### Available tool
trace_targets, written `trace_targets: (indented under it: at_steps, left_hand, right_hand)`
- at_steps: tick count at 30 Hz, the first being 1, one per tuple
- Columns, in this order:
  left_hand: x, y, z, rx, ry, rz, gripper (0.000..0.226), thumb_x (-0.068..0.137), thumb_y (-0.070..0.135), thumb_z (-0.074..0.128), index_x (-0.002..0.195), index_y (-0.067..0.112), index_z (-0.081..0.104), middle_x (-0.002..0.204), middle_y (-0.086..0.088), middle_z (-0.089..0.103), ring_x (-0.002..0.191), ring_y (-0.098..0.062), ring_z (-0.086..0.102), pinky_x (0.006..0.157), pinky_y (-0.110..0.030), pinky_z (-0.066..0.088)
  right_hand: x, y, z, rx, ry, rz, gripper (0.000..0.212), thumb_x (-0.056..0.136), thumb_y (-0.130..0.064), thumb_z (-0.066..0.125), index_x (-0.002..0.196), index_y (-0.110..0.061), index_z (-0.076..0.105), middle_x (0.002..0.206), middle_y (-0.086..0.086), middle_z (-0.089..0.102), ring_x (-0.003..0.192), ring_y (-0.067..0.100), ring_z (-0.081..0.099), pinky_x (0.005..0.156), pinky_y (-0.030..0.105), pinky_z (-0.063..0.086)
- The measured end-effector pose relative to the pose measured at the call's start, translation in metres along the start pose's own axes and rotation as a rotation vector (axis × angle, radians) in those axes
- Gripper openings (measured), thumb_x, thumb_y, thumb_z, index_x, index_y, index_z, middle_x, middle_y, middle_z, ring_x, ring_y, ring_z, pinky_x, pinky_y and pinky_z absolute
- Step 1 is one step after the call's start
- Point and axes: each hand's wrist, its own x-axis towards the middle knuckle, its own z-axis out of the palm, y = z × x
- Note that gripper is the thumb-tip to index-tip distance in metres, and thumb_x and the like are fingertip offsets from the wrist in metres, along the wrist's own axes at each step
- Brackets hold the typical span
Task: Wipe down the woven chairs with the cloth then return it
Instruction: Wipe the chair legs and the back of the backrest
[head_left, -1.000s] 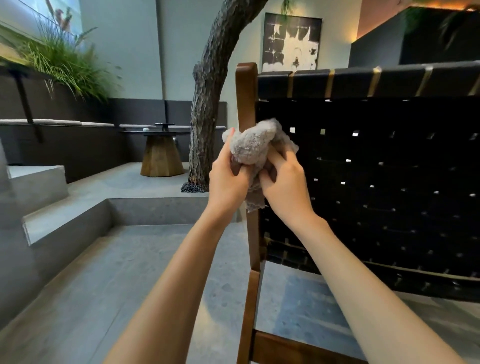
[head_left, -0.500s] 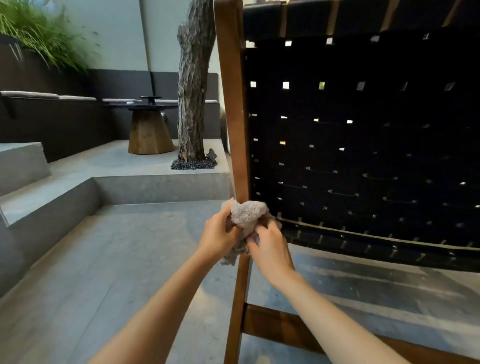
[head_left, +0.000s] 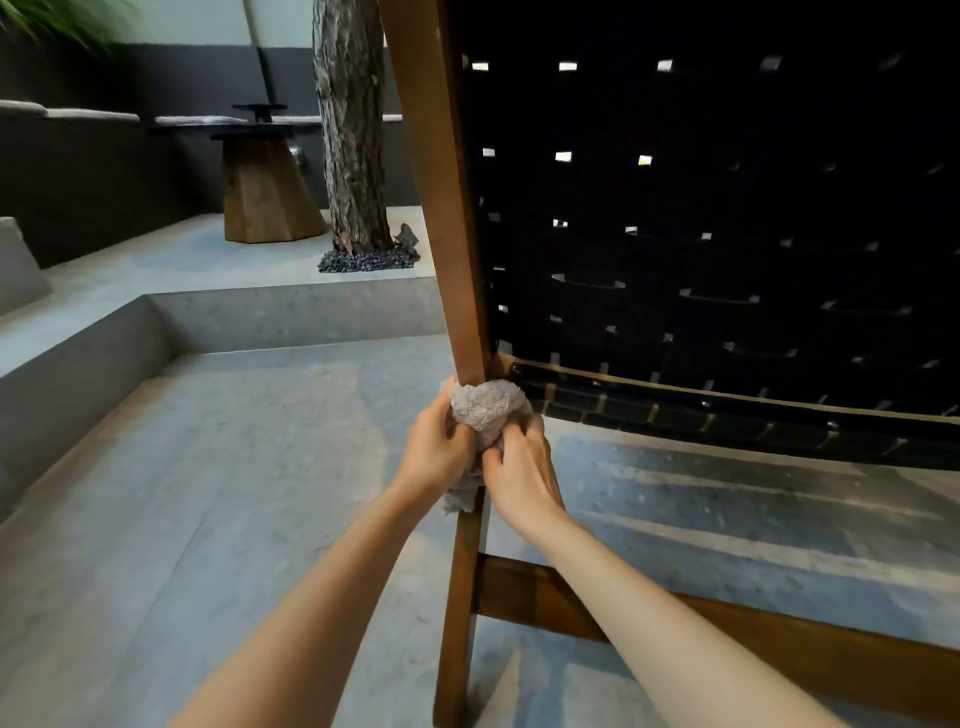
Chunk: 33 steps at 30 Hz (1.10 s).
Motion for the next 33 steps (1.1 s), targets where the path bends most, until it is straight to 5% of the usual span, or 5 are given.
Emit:
trace_targets:
  at_steps: [8,17,25,30,33]
  left_hand:
    - [0.003,-0.026,0.015,0.059,-0.055,-0.035,0.033,0.099,0.008,0.044,0.131,0.014,0.051,0.117,0.001,0.059,0.107,-0.014,0.055,0.092,-0.028,0.046]
    - [-0.03,-0.054,0.008,0.24,-0.269,-0.131,0.026,0.098,0.013,0.046,0.122,0.006,0.055,0.11,-0.006,0.061,0.1,-0.019,0.057,0.082,-0.023,0.043]
    - [-0.114,-0.093,0.004,0.088,-0.238,-0.311,0.016,0.095,0.01,0.053,0.109,0.011,0.061,0.101,-0.005,0.065,0.093,-0.019,0.063,0.065,-0.015,0.051]
    - [-0.104,-0.079,-0.003,-0.125,-0.11,-0.342,0.035,0.097,0.024,0.05,0.132,0.022,0.047,0.124,-0.001,0.056,0.113,-0.018,0.057,0.078,-0.02,0.053]
    - [-0.088,-0.069,0.0,-0.252,-0.059,-0.408,0.058,0.096,0.036,0.049,0.149,0.027,0.025,0.144,0.0,0.043,0.13,-0.019,0.045,0.102,-0.036,0.045]
  right_hand:
    - [0.012,0.027,0.014,0.0,-0.084,0.036,0.033,0.1,-0.021,0.042,0.13,-0.01,0.049,0.148,0.005,0.028,0.122,0.023,0.046,0.1,0.041,0.047]
    - [-0.023,0.056,0.015,-0.172,-0.314,-0.041,0.023,0.094,-0.026,0.051,0.102,-0.009,0.065,0.1,0.004,0.057,0.092,0.018,0.057,0.076,0.027,0.046]
    - [-0.074,0.045,-0.008,-0.428,-0.49,-0.222,0.023,0.087,-0.031,0.059,0.1,-0.015,0.069,0.103,0.003,0.06,0.096,0.022,0.06,0.078,0.033,0.049]
    - [-0.074,0.042,-0.014,-0.444,-0.283,-0.192,0.059,0.088,-0.054,0.055,0.136,-0.021,0.047,0.129,-0.001,0.04,0.116,0.021,0.046,0.093,0.041,0.048]
    - [-0.06,0.039,-0.007,-0.327,-0.241,-0.219,0.058,0.091,-0.042,0.058,0.141,-0.02,0.04,0.138,-0.002,0.034,0.125,0.02,0.04,0.099,0.037,0.042]
